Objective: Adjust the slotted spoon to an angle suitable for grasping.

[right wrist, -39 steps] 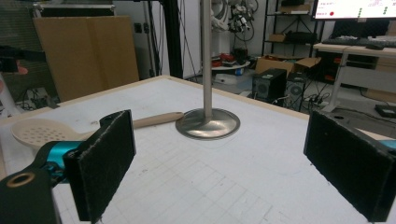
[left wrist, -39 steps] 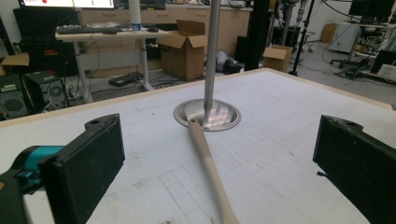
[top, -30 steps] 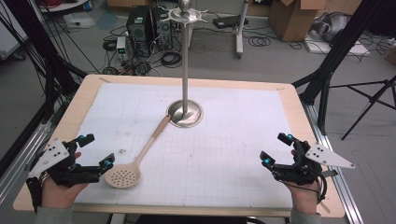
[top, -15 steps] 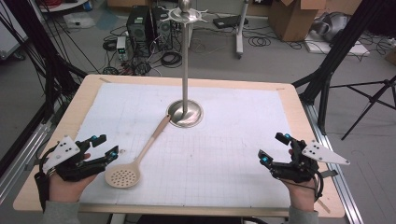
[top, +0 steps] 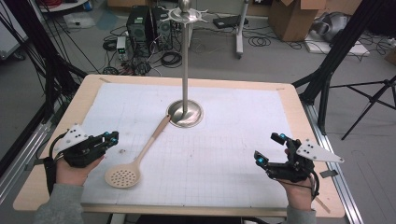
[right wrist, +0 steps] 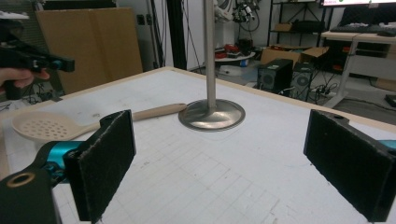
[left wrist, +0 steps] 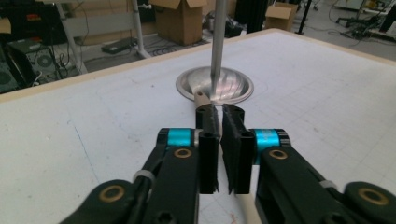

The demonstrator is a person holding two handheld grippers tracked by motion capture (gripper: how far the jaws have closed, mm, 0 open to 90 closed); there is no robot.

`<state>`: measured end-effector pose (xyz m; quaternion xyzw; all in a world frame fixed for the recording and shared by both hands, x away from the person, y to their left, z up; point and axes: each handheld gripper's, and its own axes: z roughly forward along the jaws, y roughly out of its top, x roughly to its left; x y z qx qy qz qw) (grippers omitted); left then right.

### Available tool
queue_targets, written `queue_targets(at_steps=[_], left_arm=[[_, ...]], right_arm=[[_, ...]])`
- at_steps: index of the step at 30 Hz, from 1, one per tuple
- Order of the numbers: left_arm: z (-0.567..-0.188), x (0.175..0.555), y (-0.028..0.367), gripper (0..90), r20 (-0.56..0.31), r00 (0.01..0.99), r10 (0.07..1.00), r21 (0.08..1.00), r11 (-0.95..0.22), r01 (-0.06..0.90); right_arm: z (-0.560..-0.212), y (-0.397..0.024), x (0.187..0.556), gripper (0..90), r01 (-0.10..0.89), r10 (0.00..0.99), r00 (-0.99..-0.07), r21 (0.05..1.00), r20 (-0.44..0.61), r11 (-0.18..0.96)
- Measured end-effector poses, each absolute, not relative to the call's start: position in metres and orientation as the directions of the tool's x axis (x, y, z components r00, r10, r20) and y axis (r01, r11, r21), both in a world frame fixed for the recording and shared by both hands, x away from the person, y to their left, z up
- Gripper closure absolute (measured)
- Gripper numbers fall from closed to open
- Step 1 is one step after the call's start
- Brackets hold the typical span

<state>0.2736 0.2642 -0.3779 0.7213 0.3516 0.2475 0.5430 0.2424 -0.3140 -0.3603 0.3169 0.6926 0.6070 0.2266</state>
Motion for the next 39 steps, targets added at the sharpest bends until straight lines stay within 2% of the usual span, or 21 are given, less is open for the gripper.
queue_targets(at_steps=[9,19,23,39], left_arm=[[-0.395,0.301,0.259,89.6,-0.023,0.673,0.739,0.941,-0.212,0.265],[-0.402,0.318,0.250,89.7,-0.020,0.677,0.735,0.927,-0.240,0.288],[-0.399,0.327,0.242,89.6,0.000,0.700,0.714,0.913,-0.285,0.292],[-0.410,0.355,0.234,89.7,-0.066,0.656,0.752,0.882,-0.263,0.390]], right_arm=[[-0.360,-0.315,0.241,8.4,0.163,0.714,-0.697,0.985,0.069,0.063],[-0.360,-0.314,0.242,8.4,0.163,0.710,-0.701,0.984,0.065,0.071],[-0.360,-0.313,0.242,8.4,0.161,0.709,-0.703,0.984,0.063,0.072],[-0.360,-0.316,0.241,8.4,0.162,0.707,-0.704,0.985,0.068,0.066]])
